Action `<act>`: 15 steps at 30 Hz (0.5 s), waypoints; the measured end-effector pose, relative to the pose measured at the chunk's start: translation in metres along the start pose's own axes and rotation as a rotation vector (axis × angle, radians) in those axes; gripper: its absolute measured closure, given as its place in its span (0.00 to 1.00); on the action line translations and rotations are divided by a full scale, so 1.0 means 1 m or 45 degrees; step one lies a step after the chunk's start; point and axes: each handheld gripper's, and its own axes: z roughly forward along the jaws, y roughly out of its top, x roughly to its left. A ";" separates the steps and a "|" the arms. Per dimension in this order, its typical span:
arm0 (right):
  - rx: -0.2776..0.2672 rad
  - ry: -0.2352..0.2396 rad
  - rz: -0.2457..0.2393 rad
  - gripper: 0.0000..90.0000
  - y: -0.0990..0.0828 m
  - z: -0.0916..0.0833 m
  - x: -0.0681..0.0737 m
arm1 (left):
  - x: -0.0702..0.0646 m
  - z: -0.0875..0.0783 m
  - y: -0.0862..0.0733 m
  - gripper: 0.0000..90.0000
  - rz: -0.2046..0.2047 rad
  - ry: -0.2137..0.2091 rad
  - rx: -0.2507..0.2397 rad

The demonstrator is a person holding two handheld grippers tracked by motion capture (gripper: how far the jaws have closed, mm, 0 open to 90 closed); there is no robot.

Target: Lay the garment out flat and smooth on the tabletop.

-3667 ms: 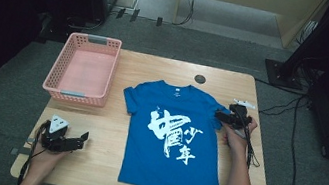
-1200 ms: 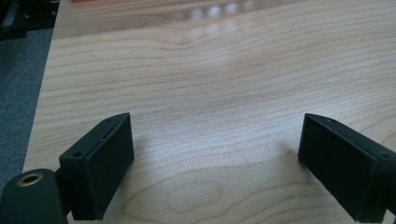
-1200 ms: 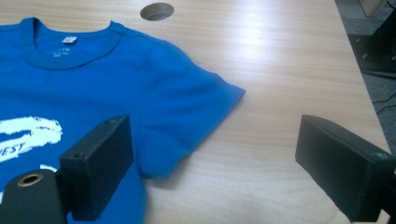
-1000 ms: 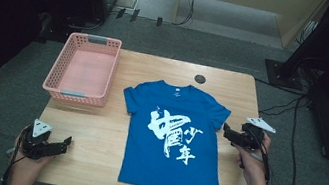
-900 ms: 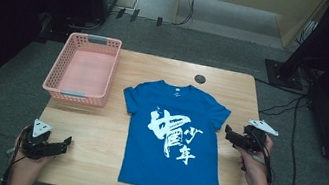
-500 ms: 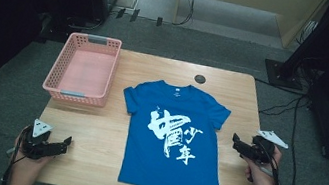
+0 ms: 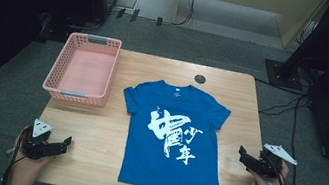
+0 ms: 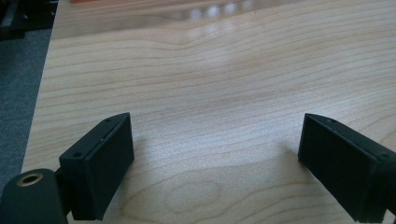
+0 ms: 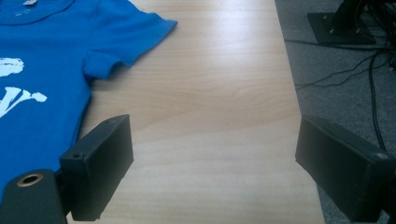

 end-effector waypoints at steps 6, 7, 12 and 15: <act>0.006 0.004 0.031 0.13 -0.018 -0.007 -0.006 | 0.000 0.000 0.000 0.12 -0.001 0.000 0.000; 0.009 0.005 0.031 0.13 -0.020 -0.008 -0.006 | 0.000 0.000 0.000 0.12 -0.001 0.000 0.000; 0.014 -0.009 0.035 0.13 -0.032 -0.015 -0.008 | 0.000 0.000 0.000 0.12 0.002 0.000 0.000; 0.031 -0.009 0.018 0.13 -0.042 -0.018 -0.006 | 0.000 0.000 0.000 0.12 0.002 0.000 0.000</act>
